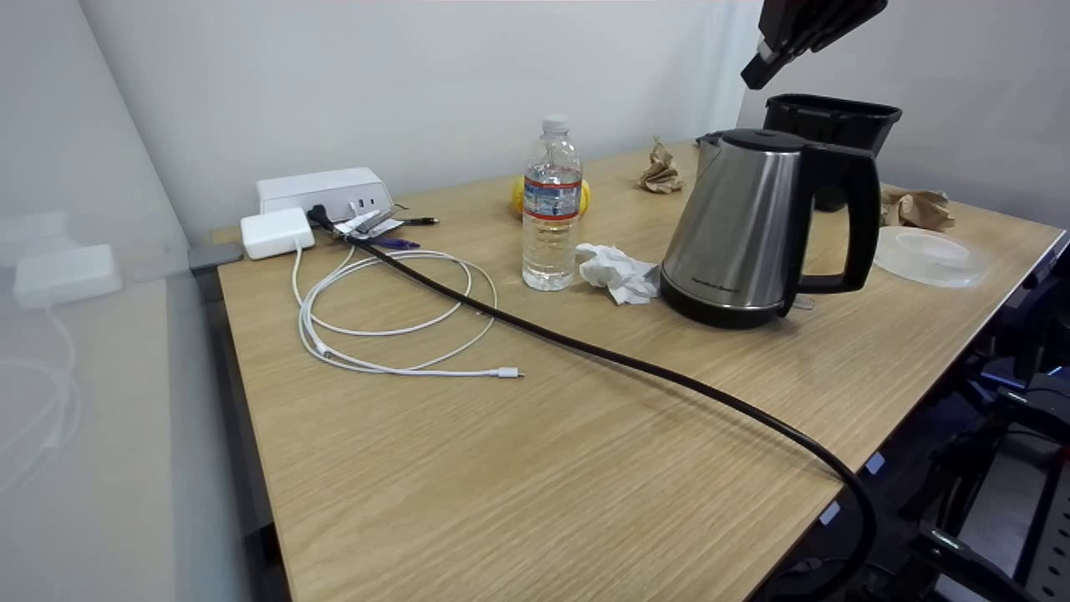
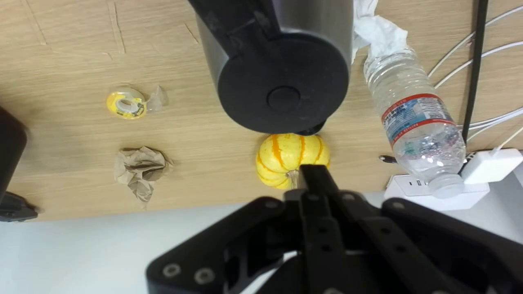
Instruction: Open the kettle
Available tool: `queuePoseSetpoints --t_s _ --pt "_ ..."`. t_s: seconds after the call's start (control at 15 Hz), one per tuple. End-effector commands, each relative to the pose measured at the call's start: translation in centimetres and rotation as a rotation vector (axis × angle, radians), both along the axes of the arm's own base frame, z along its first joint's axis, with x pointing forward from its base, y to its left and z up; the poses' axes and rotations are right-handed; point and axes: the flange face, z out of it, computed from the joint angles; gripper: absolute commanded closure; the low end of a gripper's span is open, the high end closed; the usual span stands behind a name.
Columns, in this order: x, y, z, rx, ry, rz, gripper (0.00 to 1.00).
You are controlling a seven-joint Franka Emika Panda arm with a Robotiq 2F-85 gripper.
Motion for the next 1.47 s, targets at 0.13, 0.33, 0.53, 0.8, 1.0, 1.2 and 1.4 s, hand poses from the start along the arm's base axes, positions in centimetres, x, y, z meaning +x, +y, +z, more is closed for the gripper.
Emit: queuePoseSetpoints --t_s 0.13,0.33,0.53,0.8,1.0,1.2,1.4 --pt "-0.1 0.0 -0.9 -0.027 0.037 -0.002 1.00" --pt "0.0 -0.4 -1.4 -0.040 0.055 -0.009 1.00" --pt "0.3 -1.1 -2.3 -0.048 0.071 -0.013 1.00" --pt "0.4 -1.5 -3.9 -0.057 0.115 -0.016 1.00" --pt "0.4 -1.5 -3.5 -0.055 0.109 -0.012 1.00" --pt "0.4 -1.5 -3.4 -0.057 0.114 -0.011 1.00" --pt "0.3 -1.5 -3.5 -0.059 0.122 -0.008 1.00"
